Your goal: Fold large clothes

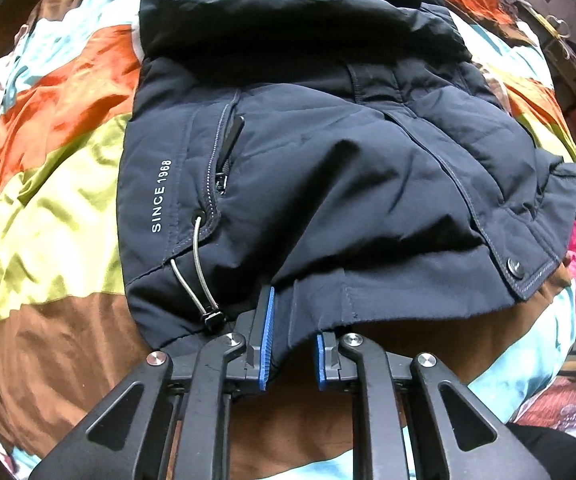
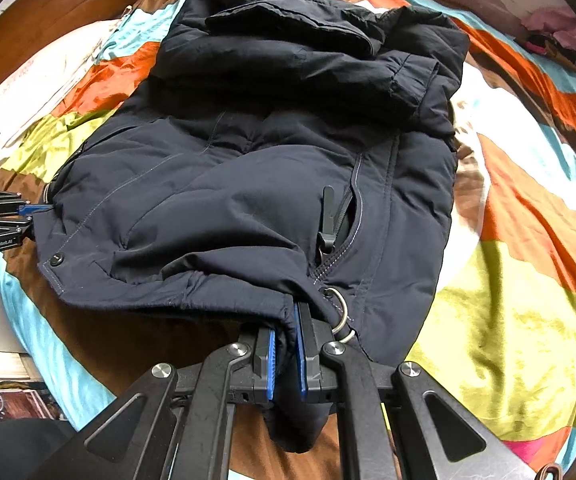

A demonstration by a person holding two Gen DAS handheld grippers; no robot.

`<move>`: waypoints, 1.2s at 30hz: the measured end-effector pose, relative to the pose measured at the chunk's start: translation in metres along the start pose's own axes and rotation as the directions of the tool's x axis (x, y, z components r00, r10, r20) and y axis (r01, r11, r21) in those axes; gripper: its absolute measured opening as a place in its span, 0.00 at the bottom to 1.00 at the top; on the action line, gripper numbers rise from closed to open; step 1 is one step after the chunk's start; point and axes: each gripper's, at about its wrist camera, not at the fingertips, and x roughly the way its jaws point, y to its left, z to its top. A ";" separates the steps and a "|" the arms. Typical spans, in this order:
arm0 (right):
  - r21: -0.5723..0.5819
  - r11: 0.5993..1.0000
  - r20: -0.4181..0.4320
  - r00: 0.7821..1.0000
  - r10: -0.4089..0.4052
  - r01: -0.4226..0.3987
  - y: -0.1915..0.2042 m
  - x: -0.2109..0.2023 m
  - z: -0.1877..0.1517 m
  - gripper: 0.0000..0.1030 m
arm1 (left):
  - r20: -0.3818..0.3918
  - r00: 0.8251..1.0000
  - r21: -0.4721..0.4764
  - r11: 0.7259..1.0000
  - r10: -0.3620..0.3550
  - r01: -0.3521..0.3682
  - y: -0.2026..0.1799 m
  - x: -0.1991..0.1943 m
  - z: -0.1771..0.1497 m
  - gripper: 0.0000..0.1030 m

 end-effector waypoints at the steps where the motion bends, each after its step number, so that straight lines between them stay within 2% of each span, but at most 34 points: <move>1: 0.000 1.000 -0.003 1.000 0.005 -0.005 -0.001 0.000 0.000 0.08 | 0.001 1.000 -0.015 1.000 0.002 -0.002 0.001 -0.001 0.001 0.13; 13: -0.053 0.996 -0.035 0.997 0.067 -0.069 -0.005 0.013 -0.006 0.08 | 0.004 1.000 -0.093 0.995 0.027 -0.027 0.003 0.003 0.002 0.13; 23: -0.060 0.995 -0.048 0.996 0.079 -0.082 -0.008 0.016 -0.009 0.08 | -0.006 1.000 -0.080 0.996 0.030 -0.030 0.000 -0.002 0.007 0.13; 26: -0.043 0.996 -0.032 0.997 0.074 -0.075 -0.008 0.009 -0.005 0.08 | -0.011 1.000 -0.078 0.997 0.019 -0.020 0.001 -0.005 0.015 0.13; 33: -0.008 0.998 0.015 0.998 0.065 -0.065 -0.013 -0.013 0.012 0.08 | 0.029 0.999 -0.063 0.998 -0.013 0.015 0.007 -0.030 0.045 0.09; 36: -0.010 0.998 0.033 0.997 0.064 -0.064 -0.014 -0.022 0.022 0.07 | 0.039 0.998 -0.092 0.995 -0.038 0.042 0.011 -0.036 0.056 0.08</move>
